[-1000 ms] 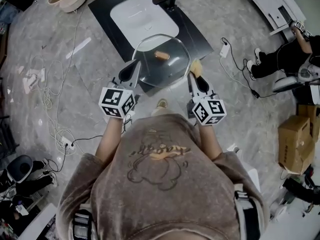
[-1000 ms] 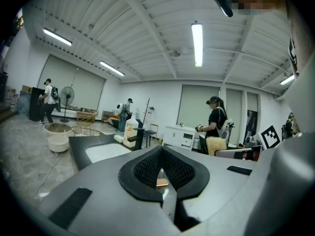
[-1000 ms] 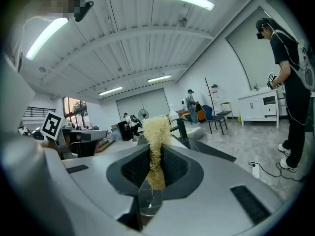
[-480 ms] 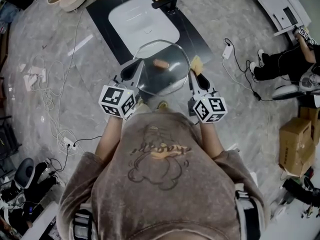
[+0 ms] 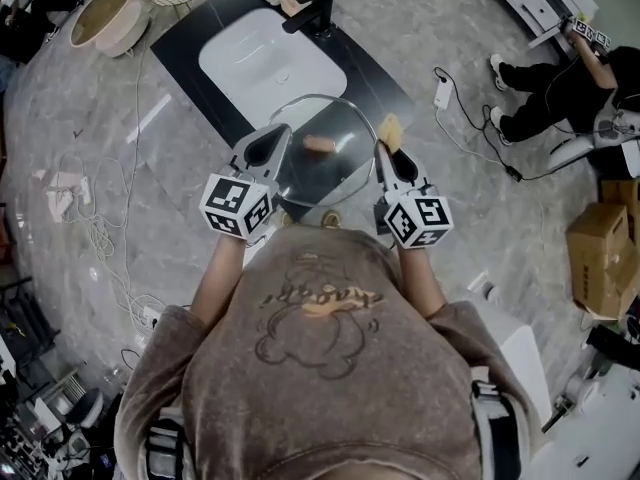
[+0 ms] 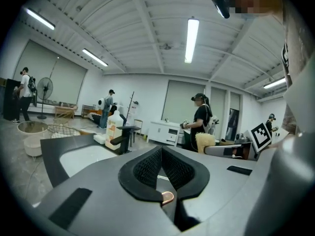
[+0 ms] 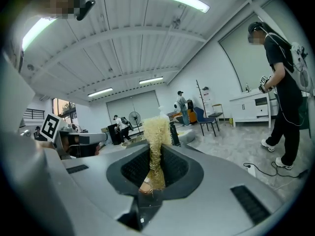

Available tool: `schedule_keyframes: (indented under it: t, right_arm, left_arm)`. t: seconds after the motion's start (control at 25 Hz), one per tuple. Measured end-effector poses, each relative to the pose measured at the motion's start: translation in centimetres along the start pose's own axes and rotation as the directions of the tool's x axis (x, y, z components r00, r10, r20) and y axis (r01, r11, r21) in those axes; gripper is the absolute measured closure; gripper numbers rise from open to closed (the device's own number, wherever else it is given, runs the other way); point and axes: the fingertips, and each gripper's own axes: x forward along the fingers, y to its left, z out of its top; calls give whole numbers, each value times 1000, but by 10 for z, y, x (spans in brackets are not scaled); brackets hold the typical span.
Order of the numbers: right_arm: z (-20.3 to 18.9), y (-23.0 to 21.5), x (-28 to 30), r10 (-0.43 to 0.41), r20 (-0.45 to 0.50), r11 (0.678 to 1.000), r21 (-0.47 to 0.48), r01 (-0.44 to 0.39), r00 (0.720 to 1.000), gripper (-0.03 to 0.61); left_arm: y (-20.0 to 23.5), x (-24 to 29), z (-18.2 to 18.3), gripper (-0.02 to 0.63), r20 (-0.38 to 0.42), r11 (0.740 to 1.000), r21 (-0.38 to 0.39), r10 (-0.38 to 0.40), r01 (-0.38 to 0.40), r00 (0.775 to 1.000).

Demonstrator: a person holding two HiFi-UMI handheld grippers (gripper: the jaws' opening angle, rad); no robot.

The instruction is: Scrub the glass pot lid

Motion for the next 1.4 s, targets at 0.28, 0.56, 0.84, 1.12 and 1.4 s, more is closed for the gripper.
schedule_keyframes:
  t: [0.28,0.56,0.84,1.12,1.4]
  right_arm:
    - [-1,-4,3,-48,-1,999,8,48,999,529]
    - [-3,-6,1,-81,-7,997,14,82,997,529]
    - [-8,-14,-12,-130,-8,991,27,130,992,529]
    - [-17,-27,-37,-190,-20,981,43,191,982,529]
    - [-20,-39,-57,-249,-24,967,54,250,968,529]
  left_arm:
    - [0,15,-10,511,-45,997,5,-83,83,996]
    - [-8,34,-30,335,-146,977,68,-190,202,971]
    - [-22,64,-79,319,-330,896,236,-289,375,899]
    - [-30,85,-146,319,-505,783,321,-334,532,796]
    - [-30,98,-192,321,-628,709,325,-333,626,704]
